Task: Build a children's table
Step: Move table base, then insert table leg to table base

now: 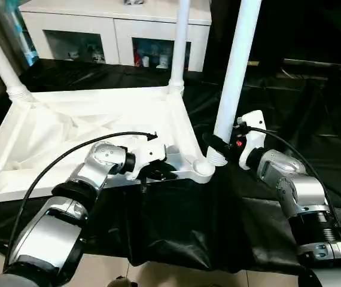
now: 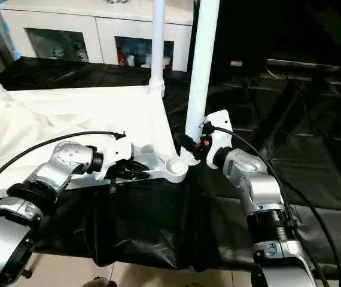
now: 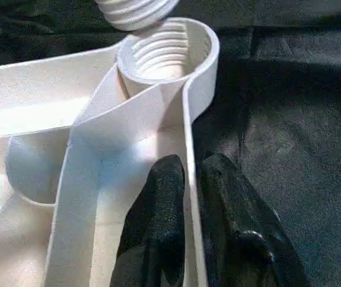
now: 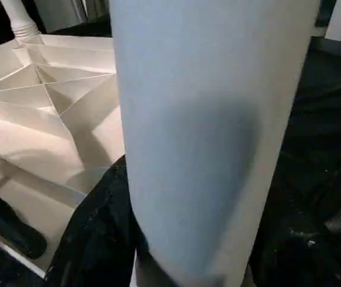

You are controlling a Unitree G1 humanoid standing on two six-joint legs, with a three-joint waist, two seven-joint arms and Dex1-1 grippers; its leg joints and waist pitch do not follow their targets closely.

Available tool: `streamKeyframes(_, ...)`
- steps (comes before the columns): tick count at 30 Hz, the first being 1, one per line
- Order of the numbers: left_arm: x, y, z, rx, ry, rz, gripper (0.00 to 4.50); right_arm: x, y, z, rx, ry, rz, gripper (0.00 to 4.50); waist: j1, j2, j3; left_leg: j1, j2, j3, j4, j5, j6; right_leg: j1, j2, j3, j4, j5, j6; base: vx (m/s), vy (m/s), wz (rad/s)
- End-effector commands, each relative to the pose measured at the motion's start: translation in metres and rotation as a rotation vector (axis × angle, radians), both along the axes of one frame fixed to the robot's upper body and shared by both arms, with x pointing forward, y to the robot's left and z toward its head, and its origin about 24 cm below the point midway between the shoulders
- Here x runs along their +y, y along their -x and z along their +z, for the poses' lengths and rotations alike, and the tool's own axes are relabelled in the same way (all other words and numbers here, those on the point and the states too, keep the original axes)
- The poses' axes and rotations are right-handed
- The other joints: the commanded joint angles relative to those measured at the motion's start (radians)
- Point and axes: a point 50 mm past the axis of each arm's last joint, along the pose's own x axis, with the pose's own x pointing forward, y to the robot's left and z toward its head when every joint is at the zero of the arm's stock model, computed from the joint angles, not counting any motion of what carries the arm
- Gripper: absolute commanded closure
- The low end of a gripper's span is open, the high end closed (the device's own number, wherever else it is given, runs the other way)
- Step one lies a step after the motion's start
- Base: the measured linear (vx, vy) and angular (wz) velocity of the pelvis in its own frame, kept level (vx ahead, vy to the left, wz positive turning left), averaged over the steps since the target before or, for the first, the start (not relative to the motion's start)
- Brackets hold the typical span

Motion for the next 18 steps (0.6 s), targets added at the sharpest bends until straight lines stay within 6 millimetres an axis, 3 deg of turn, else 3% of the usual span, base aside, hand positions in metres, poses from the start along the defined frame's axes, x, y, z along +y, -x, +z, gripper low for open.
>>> streamKeyframes(1, 0.011, 0.003, -0.009, 0.043, -0.068, 0.016, 4.11, 0.002, -0.002, 0.008, -0.029, 0.012, 0.025, 2.57, 0.002, -0.011, -0.067, 0.025, 0.019, -0.014, -0.081, -0.350, -0.021, 0.035, -0.048, 0.028, -0.086, -0.362, -0.182, 0.000, 0.000, 0.00)
streamKeyframes(7, 0.011, 0.002, -0.008, 0.051, -0.066, 0.020, 4.48, 0.005, -0.002, 0.010, -0.032, 0.013, 0.064, 2.57, 0.004, -0.011, -0.066, 0.025, 0.018, -0.013, -0.080, -0.341, -0.016, 0.037, -0.048, 0.028, -0.083, -0.343, -0.195, 0.000, 0.000, 0.00)
streamKeyframes(18, 0.007, 0.004, -0.009, 0.060, -0.046, 0.006, 4.50, 0.026, 0.002, 0.003, 0.014, 0.011, 0.166, 2.57, 0.005, -0.010, -0.066, 0.025, 0.020, -0.014, -0.082, -0.344, -0.020, 0.036, -0.049, 0.028, -0.081, -0.334, -0.203, 0.000, 0.000, 0.00)
